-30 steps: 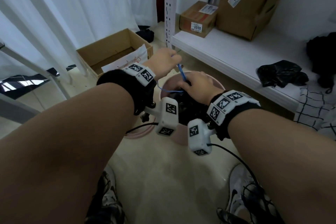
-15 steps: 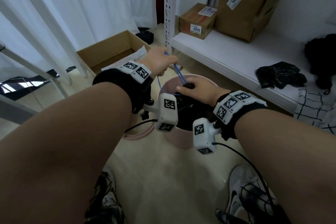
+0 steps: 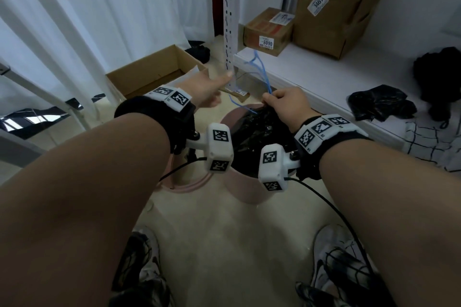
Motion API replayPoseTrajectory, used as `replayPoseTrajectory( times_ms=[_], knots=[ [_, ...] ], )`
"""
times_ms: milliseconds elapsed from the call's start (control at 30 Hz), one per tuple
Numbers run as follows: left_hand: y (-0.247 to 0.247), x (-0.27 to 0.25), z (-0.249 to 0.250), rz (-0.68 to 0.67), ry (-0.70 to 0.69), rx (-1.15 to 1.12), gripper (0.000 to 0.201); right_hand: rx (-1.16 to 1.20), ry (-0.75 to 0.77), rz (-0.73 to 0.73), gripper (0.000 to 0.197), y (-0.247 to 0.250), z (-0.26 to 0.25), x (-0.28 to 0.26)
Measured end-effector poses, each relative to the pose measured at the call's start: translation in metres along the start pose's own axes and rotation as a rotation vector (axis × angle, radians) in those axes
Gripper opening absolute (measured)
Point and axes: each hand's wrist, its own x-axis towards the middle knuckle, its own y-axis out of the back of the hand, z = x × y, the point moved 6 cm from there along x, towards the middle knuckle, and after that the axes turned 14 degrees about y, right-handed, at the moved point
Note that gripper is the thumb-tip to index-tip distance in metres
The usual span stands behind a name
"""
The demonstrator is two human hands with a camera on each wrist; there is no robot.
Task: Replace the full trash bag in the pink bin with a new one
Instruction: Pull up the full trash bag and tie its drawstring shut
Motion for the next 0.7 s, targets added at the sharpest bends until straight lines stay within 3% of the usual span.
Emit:
replayPoseTrajectory(
  times_ms=[100, 167, 233, 333, 433, 533, 700],
  knots=[
    [-0.027, -0.003, -0.011, -0.23, 0.094, -0.022, 0.039, 0.078, 0.002, 0.041, 0.036, -0.001, -0.002, 0.001],
    [-0.041, -0.007, -0.01, -0.284, 0.079, -0.079, 0.02, 0.095, 0.002, 0.06, 0.037, -0.003, -0.003, 0.001],
    [-0.05, -0.007, -0.008, -0.259, 0.075, -0.076, 0.019, 0.114, 0.006, 0.075, 0.037, -0.004, -0.002, 0.003],
    [-0.058, -0.004, -0.01, -0.146, 0.093, 0.185, 0.03, 0.182, 0.01, 0.085, 0.031, -0.005, 0.0, 0.002],
    [-0.063, 0.002, -0.011, -0.162, 0.053, 0.231, 0.038, 0.218, 0.014, 0.108, 0.023, -0.001, 0.0, -0.001],
    [-0.064, 0.0, -0.004, -0.193, -0.068, 0.146, 0.024, 0.256, 0.016, 0.095, 0.021, 0.001, 0.003, -0.002],
    [-0.069, -0.004, 0.003, -0.214, -0.125, 0.075, 0.006, 0.34, -0.023, 0.05, 0.02, 0.005, 0.005, -0.006]
  ],
)
